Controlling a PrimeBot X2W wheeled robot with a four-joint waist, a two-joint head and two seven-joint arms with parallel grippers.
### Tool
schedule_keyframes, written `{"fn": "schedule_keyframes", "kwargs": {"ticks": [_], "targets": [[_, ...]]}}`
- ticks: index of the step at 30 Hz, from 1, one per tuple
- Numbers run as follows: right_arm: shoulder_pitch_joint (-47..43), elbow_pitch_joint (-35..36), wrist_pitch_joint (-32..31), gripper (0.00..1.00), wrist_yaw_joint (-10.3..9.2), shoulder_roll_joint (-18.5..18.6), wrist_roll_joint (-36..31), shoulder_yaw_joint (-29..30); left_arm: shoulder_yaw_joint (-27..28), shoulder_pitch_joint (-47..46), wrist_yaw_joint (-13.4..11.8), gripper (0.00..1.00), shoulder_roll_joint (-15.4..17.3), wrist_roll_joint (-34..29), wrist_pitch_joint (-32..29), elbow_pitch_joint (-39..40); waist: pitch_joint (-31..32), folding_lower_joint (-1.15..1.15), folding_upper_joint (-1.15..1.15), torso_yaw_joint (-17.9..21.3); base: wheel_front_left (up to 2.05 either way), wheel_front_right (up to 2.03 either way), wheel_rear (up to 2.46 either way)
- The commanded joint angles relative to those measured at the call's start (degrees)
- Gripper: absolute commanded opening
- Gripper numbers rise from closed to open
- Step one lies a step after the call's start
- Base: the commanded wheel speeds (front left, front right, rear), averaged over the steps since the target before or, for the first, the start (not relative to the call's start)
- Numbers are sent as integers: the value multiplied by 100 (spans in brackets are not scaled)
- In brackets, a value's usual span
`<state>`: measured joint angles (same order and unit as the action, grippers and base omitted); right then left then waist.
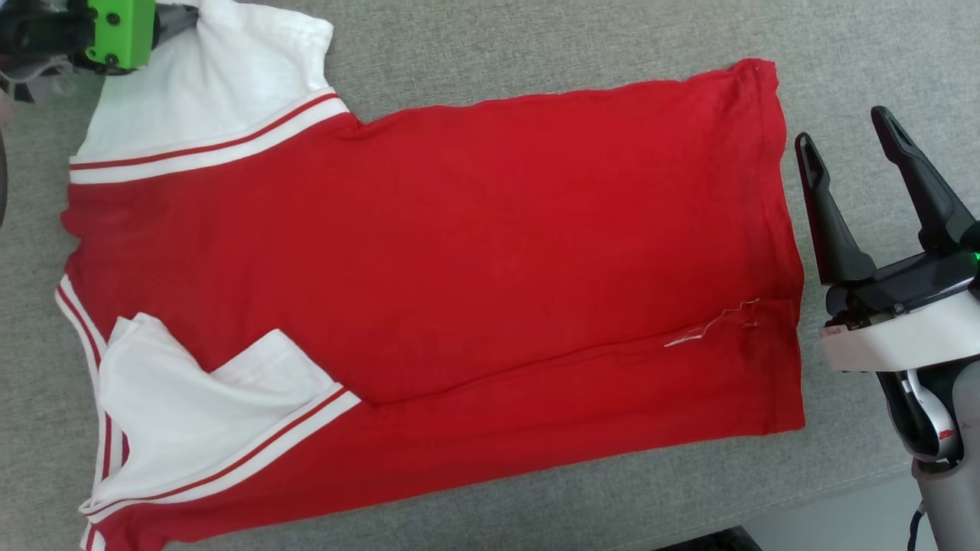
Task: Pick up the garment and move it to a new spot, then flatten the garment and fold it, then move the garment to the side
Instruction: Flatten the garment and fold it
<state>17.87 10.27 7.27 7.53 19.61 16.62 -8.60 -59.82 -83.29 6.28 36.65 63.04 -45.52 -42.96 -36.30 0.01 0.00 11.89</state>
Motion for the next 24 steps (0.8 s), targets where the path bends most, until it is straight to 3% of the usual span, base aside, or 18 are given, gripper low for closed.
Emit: {"fn": "schedule_keyframes", "kwargs": {"ticks": [1,4,5,10,14,19,24], "targets": [[104,-19,35,100,-4,21,44,28,-218,290,41,100,-107,-10,-130,-119,-94,-1,0,88,0,0,0],[127,-22,42,100,-4,46,48,54,-368,388,75,99,-83,-33,-264,-165,-89,-1,0,87,0,0,0],[136,-17,40,100,-4,56,51,65,-417,407,84,0,-64,-46,-299,-167,-86,-1,0,83,0,0,0],[203,9,-19,100,-4,131,69,170,-516,423,107,0,-3,-107,-142,-115,54,-1,0,-9,0,0,0],[366,48,-278,100,-4,441,115,265,-516,317,114,0,-23,-244,310,-48,273,-1,0,-174,0,0,0],[869,-28,-1289,100,-4,1317,584,-74,-682,234,118,0,-132,-454,857,230,579,-1,0,-452,0,0,0],[1635,-180,-2972,100,-4,2054,1721,-858,-937,287,119,0,-170,-428,1166,714,805,-1,0,-689,0,0,0]]}}
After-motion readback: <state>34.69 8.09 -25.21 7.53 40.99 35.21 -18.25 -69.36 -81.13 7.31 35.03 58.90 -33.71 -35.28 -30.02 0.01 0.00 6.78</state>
